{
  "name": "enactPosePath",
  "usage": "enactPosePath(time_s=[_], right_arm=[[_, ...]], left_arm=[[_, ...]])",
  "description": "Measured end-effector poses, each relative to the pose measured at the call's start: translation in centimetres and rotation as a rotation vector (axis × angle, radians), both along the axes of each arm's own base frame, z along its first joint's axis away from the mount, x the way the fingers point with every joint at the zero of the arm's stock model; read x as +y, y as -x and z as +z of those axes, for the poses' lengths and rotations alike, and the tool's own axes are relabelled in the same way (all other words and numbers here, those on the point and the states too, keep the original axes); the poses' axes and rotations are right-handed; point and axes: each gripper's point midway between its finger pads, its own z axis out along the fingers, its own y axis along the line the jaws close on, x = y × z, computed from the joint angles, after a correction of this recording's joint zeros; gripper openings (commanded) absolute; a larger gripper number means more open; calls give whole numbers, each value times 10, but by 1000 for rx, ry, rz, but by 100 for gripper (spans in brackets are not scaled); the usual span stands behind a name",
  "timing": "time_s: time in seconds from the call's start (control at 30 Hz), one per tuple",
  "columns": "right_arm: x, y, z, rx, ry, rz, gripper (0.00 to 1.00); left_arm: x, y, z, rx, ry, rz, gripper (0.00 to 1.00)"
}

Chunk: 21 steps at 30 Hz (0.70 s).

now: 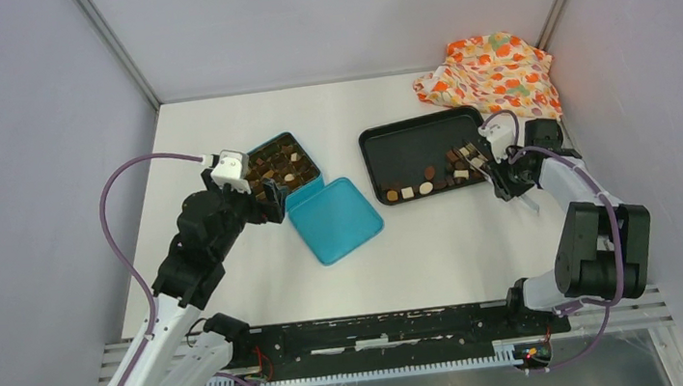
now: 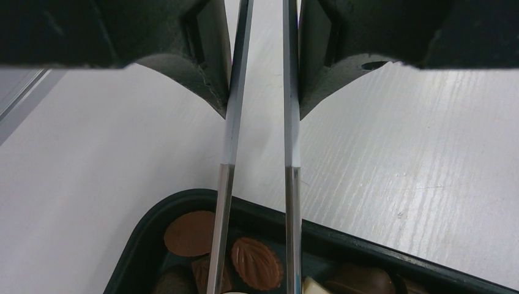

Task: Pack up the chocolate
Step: Pick up the fake chocolate from the plate.

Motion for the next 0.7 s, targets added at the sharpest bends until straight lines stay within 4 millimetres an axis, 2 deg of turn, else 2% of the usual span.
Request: enactPosePath(time_s=[0.7], right_arm=[[-8,1,3,-9,7,-31,42]], left_arm=[[0,0,0,0,0,0,100]])
